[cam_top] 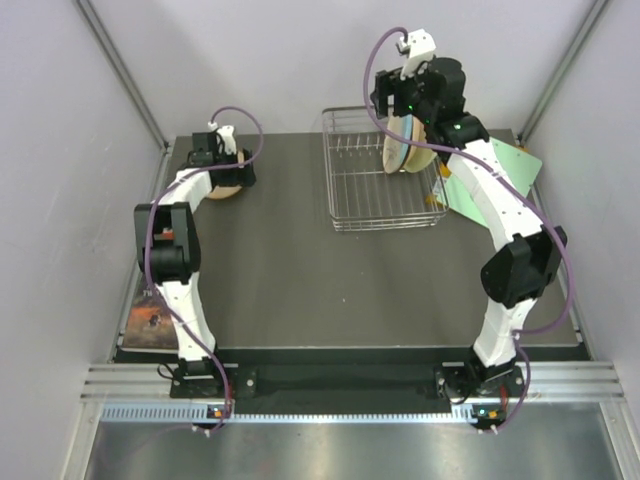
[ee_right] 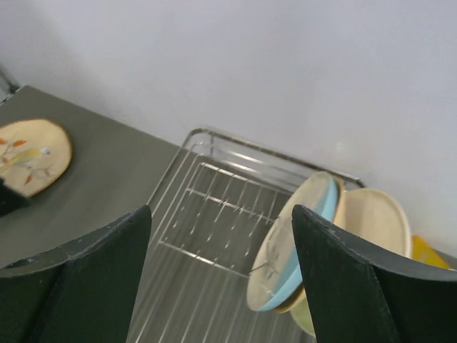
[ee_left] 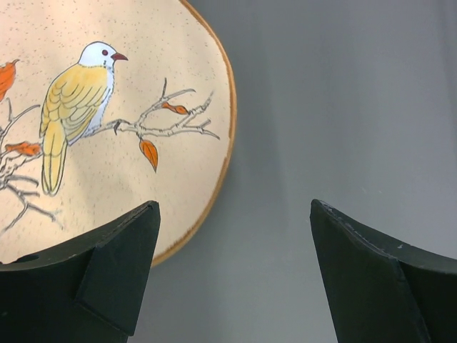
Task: Load the plates into the dish rack
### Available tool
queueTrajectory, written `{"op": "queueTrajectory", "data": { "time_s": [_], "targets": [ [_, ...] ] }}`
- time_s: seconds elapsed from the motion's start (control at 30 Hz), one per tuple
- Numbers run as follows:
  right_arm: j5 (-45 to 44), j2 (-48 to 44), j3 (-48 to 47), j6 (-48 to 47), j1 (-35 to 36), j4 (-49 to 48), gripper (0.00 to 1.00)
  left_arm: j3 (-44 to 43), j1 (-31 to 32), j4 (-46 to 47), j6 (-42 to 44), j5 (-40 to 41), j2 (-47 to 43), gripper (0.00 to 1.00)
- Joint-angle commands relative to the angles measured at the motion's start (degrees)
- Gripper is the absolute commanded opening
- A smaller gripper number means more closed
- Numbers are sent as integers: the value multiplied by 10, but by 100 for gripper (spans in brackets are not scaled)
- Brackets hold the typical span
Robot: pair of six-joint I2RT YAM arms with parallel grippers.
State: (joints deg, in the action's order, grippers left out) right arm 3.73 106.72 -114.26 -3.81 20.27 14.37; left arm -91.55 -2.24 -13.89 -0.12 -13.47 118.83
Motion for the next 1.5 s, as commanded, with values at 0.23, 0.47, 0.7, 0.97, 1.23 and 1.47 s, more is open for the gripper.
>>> {"op": "queueTrajectory", "data": {
  "time_s": [0.23, 0.47, 0.7, 0.97, 1.23, 1.47],
  "targets": [
    [59, -47, 88, 21, 6, 28, 80, -58, -1, 11, 25, -16, 70, 91],
    [67, -80, 132, 11, 6, 34, 80, -88, 1, -137, 103, -104, 87, 87],
    [135, -113, 182, 24, 6, 41, 79, 21, 7, -185, 142, -140, 21, 84],
    [184, -126, 211, 35, 6, 44, 78, 127, 39, -218, 155, -155, -48, 85],
    [408, -145, 331, 179, 12, -57, 70, 250, 99, -222, 168, -166, -143, 85],
    [454, -163, 379, 191, 29, -56, 67, 315, 134, -265, 206, -186, -222, 85]
  ]
}}
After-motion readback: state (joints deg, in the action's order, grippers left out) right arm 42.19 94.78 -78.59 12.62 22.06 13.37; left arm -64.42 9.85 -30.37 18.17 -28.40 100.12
